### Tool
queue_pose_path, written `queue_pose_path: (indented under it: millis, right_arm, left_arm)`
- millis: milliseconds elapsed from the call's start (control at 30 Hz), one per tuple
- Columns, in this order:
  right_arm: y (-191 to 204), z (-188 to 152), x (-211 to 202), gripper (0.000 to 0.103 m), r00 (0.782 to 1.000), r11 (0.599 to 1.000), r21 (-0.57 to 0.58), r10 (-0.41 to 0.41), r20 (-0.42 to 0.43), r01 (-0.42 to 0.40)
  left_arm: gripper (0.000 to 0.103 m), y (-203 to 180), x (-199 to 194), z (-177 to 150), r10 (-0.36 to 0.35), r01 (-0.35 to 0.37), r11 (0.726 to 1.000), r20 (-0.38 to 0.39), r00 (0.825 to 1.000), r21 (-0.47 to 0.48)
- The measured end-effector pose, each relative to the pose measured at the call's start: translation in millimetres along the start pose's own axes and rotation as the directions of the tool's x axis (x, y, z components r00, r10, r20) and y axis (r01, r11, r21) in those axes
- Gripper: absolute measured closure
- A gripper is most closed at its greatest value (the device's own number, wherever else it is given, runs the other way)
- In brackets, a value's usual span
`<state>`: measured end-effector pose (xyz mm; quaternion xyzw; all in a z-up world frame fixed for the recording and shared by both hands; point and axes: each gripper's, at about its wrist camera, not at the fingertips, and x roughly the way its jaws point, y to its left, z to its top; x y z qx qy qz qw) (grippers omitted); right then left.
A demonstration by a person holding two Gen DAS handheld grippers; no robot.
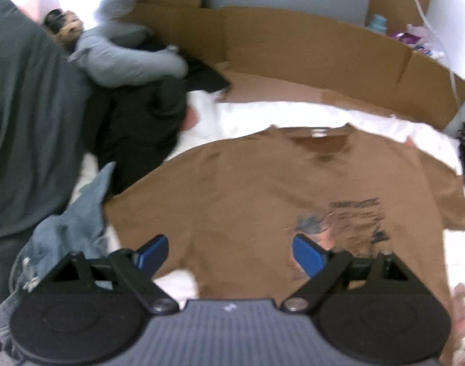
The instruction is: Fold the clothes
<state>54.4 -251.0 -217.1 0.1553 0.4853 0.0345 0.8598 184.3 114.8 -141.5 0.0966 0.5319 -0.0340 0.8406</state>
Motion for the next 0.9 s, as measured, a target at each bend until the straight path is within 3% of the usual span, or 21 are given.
queue_pose_path:
  millis: [167, 267, 567, 900]
  right_arm:
    - [-10, 4, -7, 0.028, 1.000, 0.998, 0.065, -0.023, 0.017, 0.022]
    - [-13, 9, -13, 0.028, 0.999, 0.998, 0.048, -0.036, 0.039, 0.035]
    - [-29, 18, -27, 0.028, 0.992, 0.995, 0.054, -0.091, 0.081, 0.087]
    - [-54, 18, -20, 0.028, 0.991, 0.989, 0.115, -0.102, 0.087, 0.091]
  left_arm:
    - [0.013, -40, -8, 30, -0.021, 0.019, 0.999, 0.041, 0.999, 0.045]
    - [0.013, -63, -12, 47, -0.034, 0.030, 0.997, 0.059, 0.998, 0.069]
    - [0.013, -121, -5, 102, -0.070, 0.066, 0.986, 0.024, 0.997, 0.151]
    - [0.013, -180, 36, 147, -0.118, 0.121, 0.992, -0.085, 0.989, 0.028]
